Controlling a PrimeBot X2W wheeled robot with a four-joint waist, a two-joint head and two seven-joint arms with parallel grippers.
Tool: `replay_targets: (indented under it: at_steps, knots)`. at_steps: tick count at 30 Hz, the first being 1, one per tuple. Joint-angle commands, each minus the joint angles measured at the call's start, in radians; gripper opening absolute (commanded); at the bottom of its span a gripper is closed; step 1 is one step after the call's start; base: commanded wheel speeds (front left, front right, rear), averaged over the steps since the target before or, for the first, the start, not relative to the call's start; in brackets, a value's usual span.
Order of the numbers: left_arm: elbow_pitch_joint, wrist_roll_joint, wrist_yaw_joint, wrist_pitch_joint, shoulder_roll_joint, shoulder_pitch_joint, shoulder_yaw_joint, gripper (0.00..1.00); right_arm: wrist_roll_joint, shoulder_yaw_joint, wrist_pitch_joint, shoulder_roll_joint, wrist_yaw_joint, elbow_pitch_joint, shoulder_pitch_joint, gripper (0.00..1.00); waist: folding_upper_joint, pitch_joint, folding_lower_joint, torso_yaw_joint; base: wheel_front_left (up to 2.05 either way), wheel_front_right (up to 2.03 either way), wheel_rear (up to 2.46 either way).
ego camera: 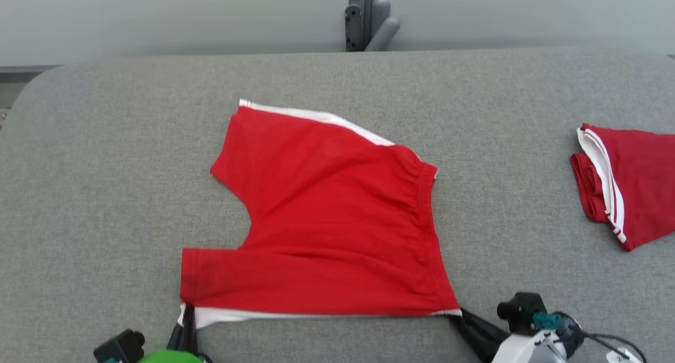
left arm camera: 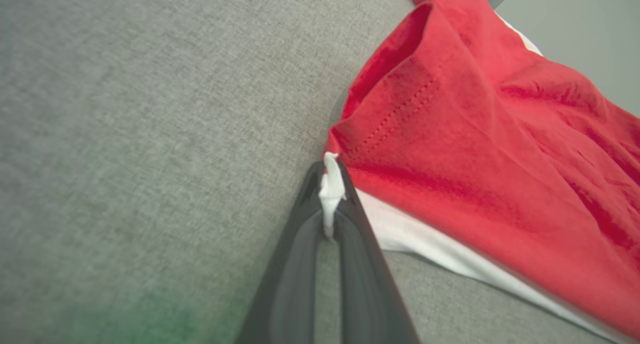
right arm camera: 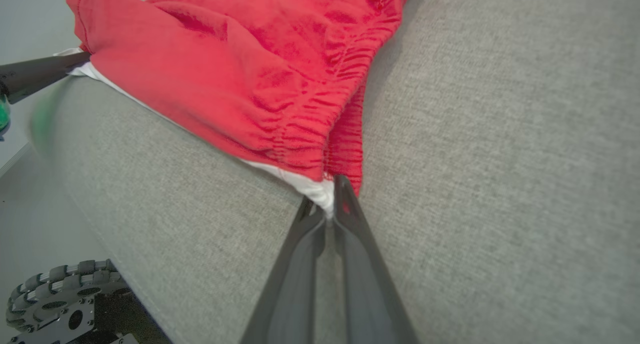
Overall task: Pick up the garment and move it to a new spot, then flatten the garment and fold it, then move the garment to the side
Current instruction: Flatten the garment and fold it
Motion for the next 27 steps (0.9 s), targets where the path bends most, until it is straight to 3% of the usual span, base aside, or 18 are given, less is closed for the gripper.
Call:
replay_targets:
  at_steps: [1,7,12,17,22,27]
  knots:
    - [0.012,0.000,0.011,0.011,0.009,0.074,0.007,0.00,-0.011,-0.004,0.003,-0.006,-0.002,0.005,0.049,0.00,0.0061,-0.088,0.0001,0.019,0.00,0.00,0.00]
    - [-0.088,-0.002,0.011,0.007,0.020,0.192,0.029,0.00,-0.021,-0.009,0.002,-0.007,-0.002,-0.053,0.154,0.00,0.0061,-0.145,0.0001,0.022,0.00,0.00,0.00]
    - [-0.220,-0.027,0.008,0.006,0.032,0.182,0.020,0.00,0.024,-0.042,0.002,-0.008,-0.002,-0.128,0.161,0.00,0.0061,-0.140,0.0001,0.021,0.00,0.00,0.00]
    - [-0.260,-0.029,0.007,0.006,0.049,0.050,-0.010,0.00,0.122,-0.074,0.002,0.012,-0.002,-0.169,0.086,0.00,0.0061,-0.071,0.0001,0.015,0.00,0.00,0.00]
    - [-0.168,0.005,0.010,0.006,0.050,-0.168,-0.019,0.00,0.255,-0.066,0.017,0.020,-0.002,-0.147,-0.059,0.00,0.0061,0.036,0.0001,-0.006,0.00,0.00,0.00]
    - [-0.036,0.051,0.045,0.007,0.045,-0.370,-0.028,0.00,0.328,-0.042,0.028,0.035,-0.002,-0.110,-0.211,0.00,0.0061,0.147,0.0001,-0.036,0.00,0.00,0.00]
